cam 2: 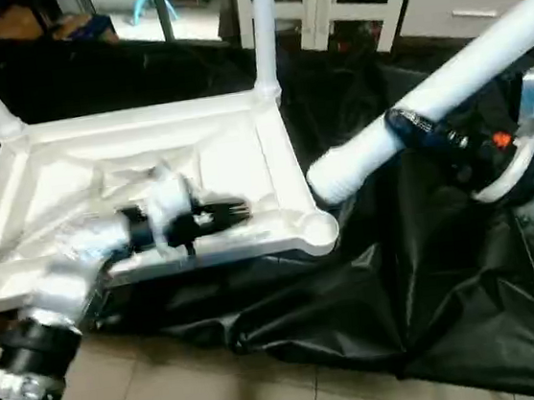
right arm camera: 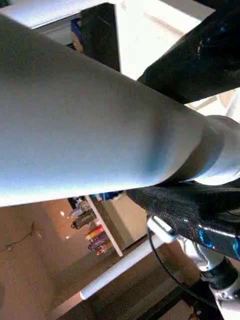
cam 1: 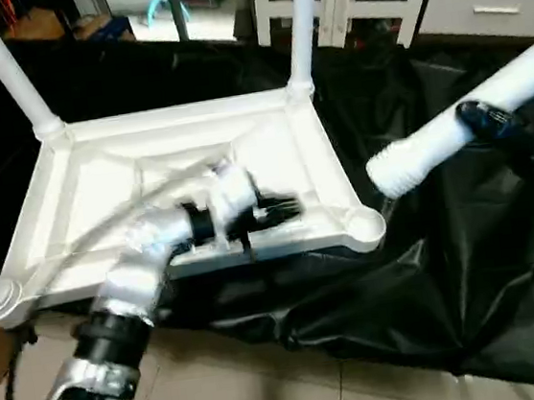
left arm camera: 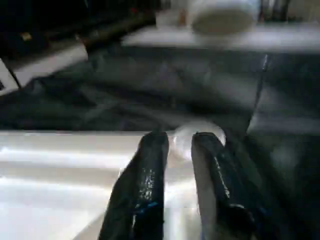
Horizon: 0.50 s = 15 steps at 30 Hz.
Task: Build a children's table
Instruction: Insert table leg to table base
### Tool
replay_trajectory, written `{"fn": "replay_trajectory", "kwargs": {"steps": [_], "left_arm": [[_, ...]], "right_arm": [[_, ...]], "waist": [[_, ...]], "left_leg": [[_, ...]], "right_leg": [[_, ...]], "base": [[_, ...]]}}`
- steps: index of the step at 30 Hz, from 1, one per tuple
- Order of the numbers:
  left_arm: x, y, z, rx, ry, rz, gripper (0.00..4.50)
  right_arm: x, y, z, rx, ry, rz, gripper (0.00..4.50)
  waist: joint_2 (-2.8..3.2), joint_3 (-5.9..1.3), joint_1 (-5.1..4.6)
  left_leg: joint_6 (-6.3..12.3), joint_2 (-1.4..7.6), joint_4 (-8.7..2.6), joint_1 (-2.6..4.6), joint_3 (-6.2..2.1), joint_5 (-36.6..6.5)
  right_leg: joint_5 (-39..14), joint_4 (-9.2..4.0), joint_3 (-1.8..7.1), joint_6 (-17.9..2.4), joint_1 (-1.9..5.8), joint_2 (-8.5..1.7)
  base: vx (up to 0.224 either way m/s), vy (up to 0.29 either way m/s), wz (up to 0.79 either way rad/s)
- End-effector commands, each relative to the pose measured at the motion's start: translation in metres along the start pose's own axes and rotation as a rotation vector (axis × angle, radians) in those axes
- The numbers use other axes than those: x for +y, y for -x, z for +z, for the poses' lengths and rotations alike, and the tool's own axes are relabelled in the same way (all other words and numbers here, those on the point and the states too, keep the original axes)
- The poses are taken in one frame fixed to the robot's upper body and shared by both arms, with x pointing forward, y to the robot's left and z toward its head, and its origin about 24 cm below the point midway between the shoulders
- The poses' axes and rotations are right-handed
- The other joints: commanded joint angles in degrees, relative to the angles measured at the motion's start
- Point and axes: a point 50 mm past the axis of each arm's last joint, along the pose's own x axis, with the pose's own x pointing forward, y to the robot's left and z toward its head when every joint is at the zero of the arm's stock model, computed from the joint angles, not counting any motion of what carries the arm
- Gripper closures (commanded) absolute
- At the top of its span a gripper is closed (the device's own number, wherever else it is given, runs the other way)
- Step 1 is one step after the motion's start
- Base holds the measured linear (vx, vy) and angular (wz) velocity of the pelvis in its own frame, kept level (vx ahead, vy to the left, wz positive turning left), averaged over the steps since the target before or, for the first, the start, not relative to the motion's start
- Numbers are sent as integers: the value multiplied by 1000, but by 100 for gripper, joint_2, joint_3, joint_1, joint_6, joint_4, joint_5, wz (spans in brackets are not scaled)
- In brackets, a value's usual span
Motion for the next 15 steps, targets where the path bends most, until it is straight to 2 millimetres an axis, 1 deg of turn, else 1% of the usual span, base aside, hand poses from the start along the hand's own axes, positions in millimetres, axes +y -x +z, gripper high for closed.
{"fn": "replay_trajectory", "kwargs": {"steps": [1,2,3,4,5,6,7,8,9,10,11,12,13,14,15], "left_arm": [[9,5,18,-74,25,23,313],[13,4,25,-105,18,47,310],[16,1,31,-133,14,64,310],[17,-3,37,-155,8,76,302],[18,-13,47,-195,0,96,288],[16,-20,52,-210,4,93,275],[16,-23,55,-215,11,91,269],[13,-28,57,-219,14,77,269],[9,-38,60,-221,16,43,263],[8,-40,61,-221,17,36,263],[4,-48,61,-215,12,6,230],[4,-48,61,-214,11,5,226],[3,-51,60,-205,3,3,225],[2,-54,60,-196,-3,-3,214],[1,-57,59,-184,-2,-11,197]], "right_arm": [[2,-6,7,-27,29,-9,272],[1,-10,8,-31,33,-20,272],[1,-13,8,-34,34,-25,272],[1,-16,8,-32,38,-26,272],[3,-24,8,-27,41,-21,272],[5,-29,7,-27,37,-6,272],[6,-31,7,-27,34,-1,272],[8,-35,7,-26,32,11,272],[11,-42,6,-15,35,33,272],[11,-43,5,-12,36,38,272],[14,-50,3,2,42,57,272],[14,-50,3,3,42,59,272],[16,-53,1,16,44,71,272],[19,-56,-1,30,47,83,272],[22,-59,-5,59,60,92,272]], "waist": [[-121,-464,44],[-115,-467,47],[-126,-468,51],[-123,-476,52],[-142,-492,46],[-134,-501,50],[-131,-508,69],[-140,-512,72],[-127,-520,83],[-127,-540,78],[-140,-557,83],[-121,-573,88],[-130,-591,93],[-136,-593,95],[-115,-605,96]], "left_leg": [[356,273,-368,182,-113,-644],[322,271,-367,190,-110,-669],[278,264,-371,185,-112,-671],[262,263,-372,181,-116,-649],[272,256,-365,165,-124,-571],[275,256,-358,179,-122,-567],[287,255,-353,188,-128,-557],[322,257,-354,175,-126,-488],[352,255,-351,161,-137,-406],[433,241,-334,139,-140,-231],[522,233,-321,123,-142,-88],[568,225,-307,118,-148,-12],[658,219,-286,113,-143,101],[714,209,-277,94,-146,159],[742,205,-265,88,-150,195]], "right_leg": [[-972,-377,103,-1598,262,-224],[-1016,-384,107,-1564,257,-221],[-1038,-390,110,-1510,260,-215],[-1010,-381,110,-1490,266,-215],[-893,-367,112,-1469,278,-223],[-853,-377,116,-1476,271,-232],[-833,-375,115,-1471,267,-234],[-730,-363,123,-1481,281,-235],[-632,-347,121,-1479,294,-236],[-375,-319,113,-1476,312,-223],[-132,-287,114,-1493,331,-221],[-23,-274,110,-1503,336,-222],[202,-257,110,-1519,341,-215],[308,-250,107,-1541,353,-216],[378,-241,103,-1547,359,-213]], "base": [[0,0,0],[0,0,0],[0,0,0],[0,0,0],[0,0,0],[0,0,0],[0,0,0],[0,0,0],[0,0,0],[0,0,0],[0,0,0],[0,0,0],[0,0,0],[0,0,0],[0,0,0]]}}
